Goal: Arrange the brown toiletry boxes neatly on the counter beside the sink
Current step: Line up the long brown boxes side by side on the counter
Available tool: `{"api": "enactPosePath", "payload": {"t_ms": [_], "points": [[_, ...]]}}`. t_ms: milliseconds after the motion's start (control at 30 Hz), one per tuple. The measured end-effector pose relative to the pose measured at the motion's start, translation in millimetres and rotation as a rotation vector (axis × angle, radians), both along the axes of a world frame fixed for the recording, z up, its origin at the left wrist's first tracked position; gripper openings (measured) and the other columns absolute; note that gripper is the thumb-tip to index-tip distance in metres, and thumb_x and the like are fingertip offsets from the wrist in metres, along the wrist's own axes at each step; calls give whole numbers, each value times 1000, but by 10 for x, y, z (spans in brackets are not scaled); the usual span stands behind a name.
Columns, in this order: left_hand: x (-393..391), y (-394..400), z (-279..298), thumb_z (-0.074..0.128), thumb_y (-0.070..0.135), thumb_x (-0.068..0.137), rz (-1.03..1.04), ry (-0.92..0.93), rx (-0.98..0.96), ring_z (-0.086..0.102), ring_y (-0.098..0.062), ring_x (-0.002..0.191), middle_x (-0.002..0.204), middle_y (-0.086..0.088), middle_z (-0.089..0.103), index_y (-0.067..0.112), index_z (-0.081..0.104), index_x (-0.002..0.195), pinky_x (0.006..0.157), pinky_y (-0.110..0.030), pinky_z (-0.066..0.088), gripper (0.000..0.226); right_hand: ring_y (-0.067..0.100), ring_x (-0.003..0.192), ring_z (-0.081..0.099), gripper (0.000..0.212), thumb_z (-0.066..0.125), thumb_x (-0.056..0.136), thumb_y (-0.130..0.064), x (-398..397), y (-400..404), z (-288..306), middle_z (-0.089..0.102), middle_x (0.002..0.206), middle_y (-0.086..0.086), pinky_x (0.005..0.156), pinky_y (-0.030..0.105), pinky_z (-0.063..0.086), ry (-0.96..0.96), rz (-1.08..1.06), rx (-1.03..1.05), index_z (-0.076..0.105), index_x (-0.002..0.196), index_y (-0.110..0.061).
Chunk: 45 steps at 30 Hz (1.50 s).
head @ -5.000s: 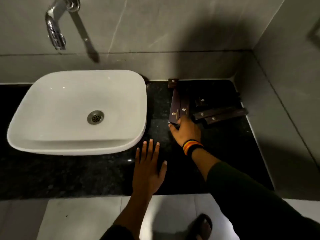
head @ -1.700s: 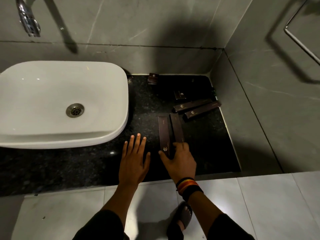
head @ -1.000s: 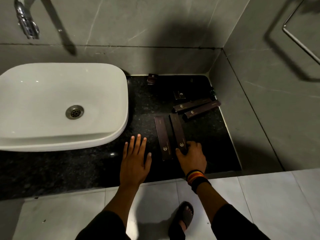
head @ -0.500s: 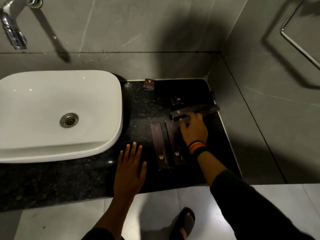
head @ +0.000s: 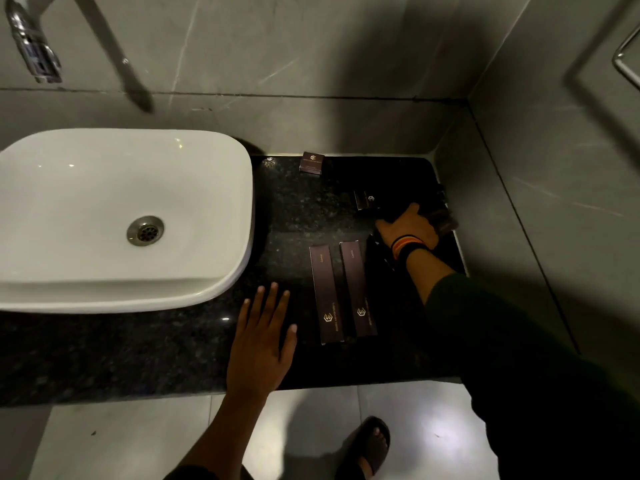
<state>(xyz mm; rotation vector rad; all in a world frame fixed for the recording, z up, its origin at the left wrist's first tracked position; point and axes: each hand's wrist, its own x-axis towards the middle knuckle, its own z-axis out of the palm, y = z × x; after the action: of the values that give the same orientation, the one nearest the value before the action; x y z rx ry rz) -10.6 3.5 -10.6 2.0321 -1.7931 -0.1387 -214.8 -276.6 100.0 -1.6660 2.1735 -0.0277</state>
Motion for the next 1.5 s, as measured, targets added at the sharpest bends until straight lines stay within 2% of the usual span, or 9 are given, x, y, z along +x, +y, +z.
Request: {"api": "enactPosePath", "payload": {"t_ms": [167,333,500,800,1000,1100,1300,1400,1500], "points": [[11,-7,-18,36,45,113,1,0,20,19,-28,169,180,-7,29,17,41,168,136,-55,18,62,42,115,60,78,68,85,-42,-240,257,110,60,127,21,89,46,50,-48,-2,-22,30,147,-14],[17,-13,-24,39,44,112,-9,-6,1,23,-31,168,178,-10,33,15,44,167,135,-57,20,63,40,98,67,56,75,77,-38,-301,936,49,67,108,18,77,41,53,-102,34,-93,47,117,-10],[1,-21,32,38,45,112,-5,-22,9,27,-31,167,176,-12,37,13,46,165,135,-56,21,63,33,93,67,36,72,81,-44,-466,1423,-60,67,100,10,77,38,53,-81,9,-50,60,99,-16],[1,-8,47,39,45,110,-8,-17,23,25,-31,167,177,-11,36,14,45,166,136,-55,17,65,22,85,67,37,70,82,-54,-654,1677,-92,65,92,0,78,40,58,-132,7,-33,64,97,-21],[-3,0,48,36,46,111,0,-29,17,25,-30,168,177,-11,35,14,44,166,136,-55,18,65,24,91,62,50,71,81,-55,-828,1487,-48,59,111,6,75,34,49,-221,-182,-327,60,110,-16],[2,-6,18,37,46,112,-4,-42,-2,25,-31,167,177,-11,35,13,45,166,136,-56,19,64,27,88,65,56,75,76,-54,-894,1207,-108,64,105,6,69,32,48,-186,-227,-235,59,111,-13],[9,-23,24,39,44,111,-5,-51,-21,29,-33,166,176,-12,37,13,47,165,135,-56,20,63,24,77,67,32,74,79,-43,-976,1036,-189,68,84,2,64,31,49,-175,-179,-125,68,95,-16],[1,-20,46,39,44,110,-3,-27,-10,27,-31,167,177,-11,36,14,47,165,136,-55,18,63,22,73,61,28,75,80,-40,-1065,1267,-193,66,86,4,66,30,48,-200,-185,-173,67,91,-16],[-9,-10,54,37,45,111,-6,-41,0,26,-32,167,177,-11,36,13,46,165,135,-56,20,64,26,85,67,29,77,80,-38,-1195,1544,-243,67,97,6,76,37,56,-263,-192,-157,67,97,-17]]}}
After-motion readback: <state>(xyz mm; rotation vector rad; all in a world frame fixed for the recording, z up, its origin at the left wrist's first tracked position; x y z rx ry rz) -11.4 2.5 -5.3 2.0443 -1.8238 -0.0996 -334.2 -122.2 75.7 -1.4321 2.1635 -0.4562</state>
